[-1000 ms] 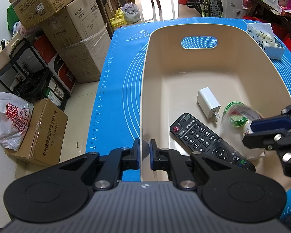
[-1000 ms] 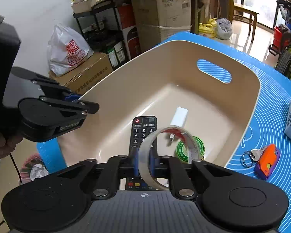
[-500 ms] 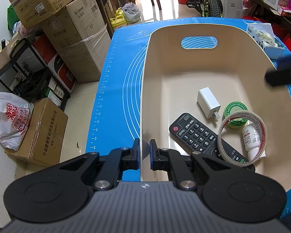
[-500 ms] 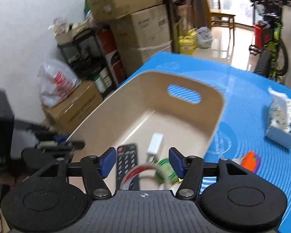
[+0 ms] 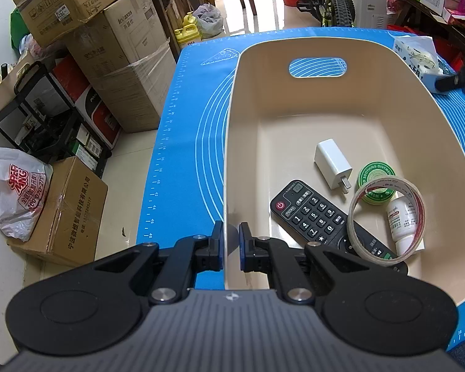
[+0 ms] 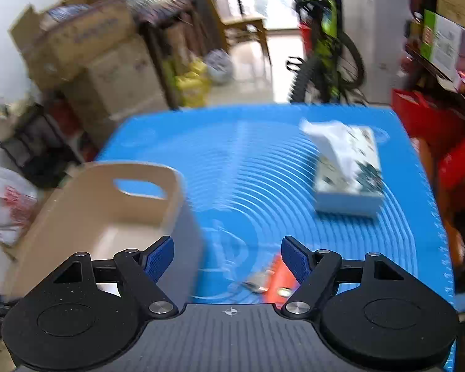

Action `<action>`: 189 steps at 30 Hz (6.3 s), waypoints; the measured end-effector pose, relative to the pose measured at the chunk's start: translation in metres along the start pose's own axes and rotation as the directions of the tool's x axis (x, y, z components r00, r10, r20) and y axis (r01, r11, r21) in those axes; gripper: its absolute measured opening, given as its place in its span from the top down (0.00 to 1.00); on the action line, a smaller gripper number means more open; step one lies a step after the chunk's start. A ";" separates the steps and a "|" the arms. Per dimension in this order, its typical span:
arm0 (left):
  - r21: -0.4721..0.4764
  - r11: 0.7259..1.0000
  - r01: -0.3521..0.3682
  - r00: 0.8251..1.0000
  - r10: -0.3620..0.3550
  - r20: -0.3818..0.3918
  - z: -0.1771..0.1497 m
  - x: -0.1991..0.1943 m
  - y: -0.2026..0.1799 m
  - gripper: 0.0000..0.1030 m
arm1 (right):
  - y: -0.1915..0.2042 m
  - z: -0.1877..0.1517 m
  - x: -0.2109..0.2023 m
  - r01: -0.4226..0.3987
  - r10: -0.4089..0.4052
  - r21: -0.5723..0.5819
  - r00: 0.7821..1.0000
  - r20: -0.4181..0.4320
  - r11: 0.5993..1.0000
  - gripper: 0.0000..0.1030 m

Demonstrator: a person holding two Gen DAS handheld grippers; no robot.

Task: Organize rigid objects
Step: 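Move the right gripper to the orange-purple toy and grasp it, then carry the orange-purple toy into the bin and release it, then move the right gripper to the silver keys and grasp the key, then carry the keys into the bin and release them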

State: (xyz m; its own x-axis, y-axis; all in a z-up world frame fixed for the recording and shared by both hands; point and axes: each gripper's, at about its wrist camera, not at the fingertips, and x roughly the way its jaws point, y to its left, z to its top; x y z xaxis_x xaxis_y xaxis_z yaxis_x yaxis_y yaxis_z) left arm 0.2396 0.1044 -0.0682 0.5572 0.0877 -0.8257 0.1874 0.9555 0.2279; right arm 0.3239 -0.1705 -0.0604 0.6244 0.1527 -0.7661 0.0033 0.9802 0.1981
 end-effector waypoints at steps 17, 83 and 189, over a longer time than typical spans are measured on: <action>0.000 1.000 0.008 1.000 -0.008 -0.001 0.000 0.003 0.004 0.90 | -0.022 -0.029 0.082 0.117 -0.120 -0.032 0.980 -0.159 0.993 0.24; -0.004 1.000 0.007 1.000 -0.007 -0.003 0.000 0.001 0.008 0.90 | 0.148 -0.069 -0.007 -0.212 0.177 -0.384 0.976 -0.124 0.899 0.52; -0.008 1.000 0.017 1.000 -0.017 0.003 0.002 0.005 0.005 0.89 | -0.012 -0.011 0.002 -0.087 0.091 -0.045 0.989 0.113 0.995 0.88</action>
State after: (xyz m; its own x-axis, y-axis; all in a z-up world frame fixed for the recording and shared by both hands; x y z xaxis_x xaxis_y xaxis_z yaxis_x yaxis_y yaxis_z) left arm 0.2449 0.1091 -0.0700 0.5560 0.0707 -0.8282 0.1908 0.9589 0.2100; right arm 0.3160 -0.1805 -0.0710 0.7062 0.2262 -0.6709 -0.0858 0.9679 0.2361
